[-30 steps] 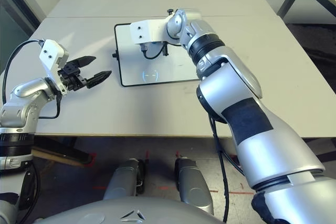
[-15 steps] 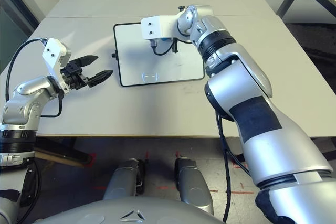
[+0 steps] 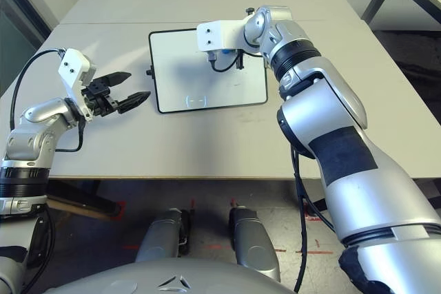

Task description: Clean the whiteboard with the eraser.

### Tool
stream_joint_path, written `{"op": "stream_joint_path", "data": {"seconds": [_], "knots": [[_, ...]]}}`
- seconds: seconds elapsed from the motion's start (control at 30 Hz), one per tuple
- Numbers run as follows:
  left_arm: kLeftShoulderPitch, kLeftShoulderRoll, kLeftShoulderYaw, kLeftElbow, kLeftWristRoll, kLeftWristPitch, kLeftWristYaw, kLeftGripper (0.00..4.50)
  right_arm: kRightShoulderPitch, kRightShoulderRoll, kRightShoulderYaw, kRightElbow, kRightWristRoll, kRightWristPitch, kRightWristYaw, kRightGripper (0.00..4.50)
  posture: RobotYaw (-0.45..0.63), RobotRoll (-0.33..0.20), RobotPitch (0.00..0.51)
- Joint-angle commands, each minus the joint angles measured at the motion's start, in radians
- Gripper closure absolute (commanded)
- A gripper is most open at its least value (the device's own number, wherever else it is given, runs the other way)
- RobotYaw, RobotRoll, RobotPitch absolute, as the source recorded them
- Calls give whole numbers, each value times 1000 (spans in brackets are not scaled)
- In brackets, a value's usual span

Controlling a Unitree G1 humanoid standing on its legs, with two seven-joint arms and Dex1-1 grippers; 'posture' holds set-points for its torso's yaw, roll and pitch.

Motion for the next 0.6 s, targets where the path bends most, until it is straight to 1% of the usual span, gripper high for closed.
{"op": "stream_joint_path", "data": {"seconds": [0.03, 0.6], "knots": [[3, -1, -7, 1, 7, -8, -5, 0, -4, 23, -17, 22, 20, 26, 16, 4332, 11, 0, 95], [33, 1, 8, -34, 0, 1, 14, 0, -24, 95, -35, 23, 31, 33, 22, 4336, 58, 0, 82]]}}
